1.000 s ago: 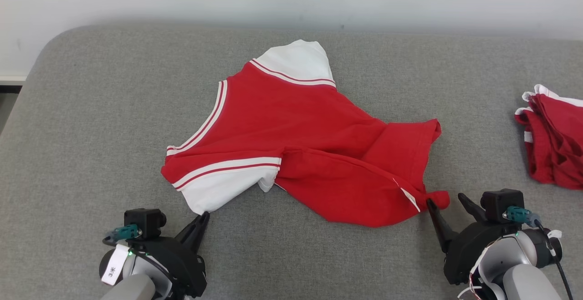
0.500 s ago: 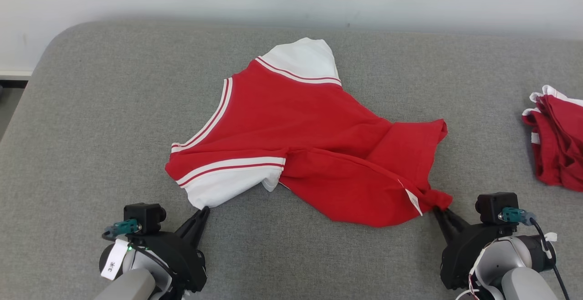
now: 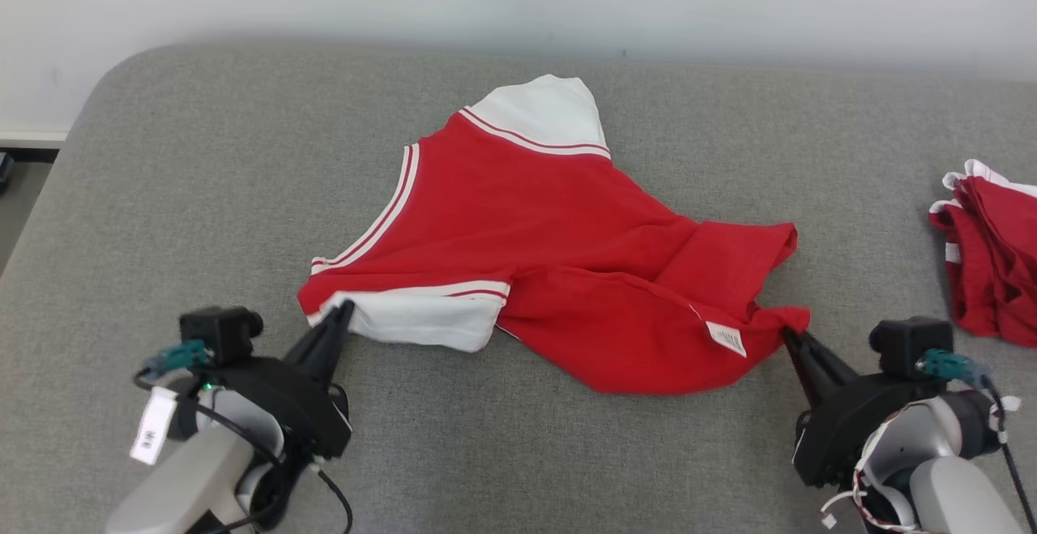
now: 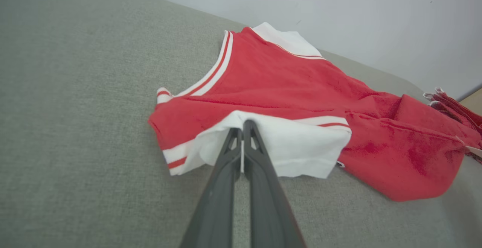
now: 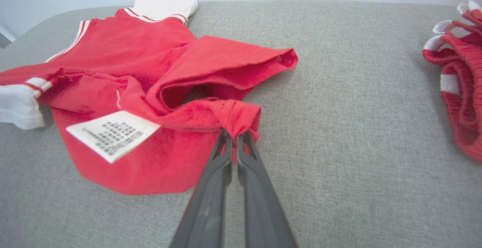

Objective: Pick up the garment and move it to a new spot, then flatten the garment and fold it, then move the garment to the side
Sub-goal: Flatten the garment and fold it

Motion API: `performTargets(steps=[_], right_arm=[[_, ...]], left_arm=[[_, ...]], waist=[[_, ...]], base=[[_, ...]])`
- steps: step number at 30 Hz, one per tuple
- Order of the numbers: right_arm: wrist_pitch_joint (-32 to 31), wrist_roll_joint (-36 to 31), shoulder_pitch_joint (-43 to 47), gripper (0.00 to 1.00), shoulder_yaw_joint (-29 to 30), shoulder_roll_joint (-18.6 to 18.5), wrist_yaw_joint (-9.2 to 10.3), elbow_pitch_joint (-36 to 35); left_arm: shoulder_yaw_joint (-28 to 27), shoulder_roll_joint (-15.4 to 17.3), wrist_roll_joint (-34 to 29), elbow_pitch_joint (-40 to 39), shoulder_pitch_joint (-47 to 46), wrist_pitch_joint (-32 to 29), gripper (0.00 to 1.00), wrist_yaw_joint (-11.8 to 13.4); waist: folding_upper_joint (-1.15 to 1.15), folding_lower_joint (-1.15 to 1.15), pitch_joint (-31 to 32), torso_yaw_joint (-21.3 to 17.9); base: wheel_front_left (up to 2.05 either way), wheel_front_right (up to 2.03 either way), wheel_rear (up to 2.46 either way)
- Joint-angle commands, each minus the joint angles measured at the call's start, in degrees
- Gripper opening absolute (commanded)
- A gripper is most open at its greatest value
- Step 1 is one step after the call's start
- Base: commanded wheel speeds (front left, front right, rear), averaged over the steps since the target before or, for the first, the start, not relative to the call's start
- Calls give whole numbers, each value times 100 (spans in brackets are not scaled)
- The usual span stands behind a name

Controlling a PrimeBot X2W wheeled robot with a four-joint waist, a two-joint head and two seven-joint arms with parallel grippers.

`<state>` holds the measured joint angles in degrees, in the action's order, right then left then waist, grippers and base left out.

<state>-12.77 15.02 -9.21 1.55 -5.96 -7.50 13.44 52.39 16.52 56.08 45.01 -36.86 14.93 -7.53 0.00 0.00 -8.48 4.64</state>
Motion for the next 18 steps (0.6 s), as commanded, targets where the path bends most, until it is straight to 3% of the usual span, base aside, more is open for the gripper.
performTargets(steps=[1,7,18], right_arm=[[50,135,-69,0,59,-65,3,-158],[52,452,-156,0,178,-108,3,-789],[30,855,-795,0,266,-180,3,-1647]], left_arm=[[-205,111,-126,-192,-36,37,0,37],[-847,271,-470,-1050,88,39,0,176],[-1300,291,-639,-2011,-328,39,0,558]], waist=[[0,0,36,18],[0,0,107,47],[0,0,-90,-54]], base=[[0,0,0],[0,0,0],[0,0,0]])
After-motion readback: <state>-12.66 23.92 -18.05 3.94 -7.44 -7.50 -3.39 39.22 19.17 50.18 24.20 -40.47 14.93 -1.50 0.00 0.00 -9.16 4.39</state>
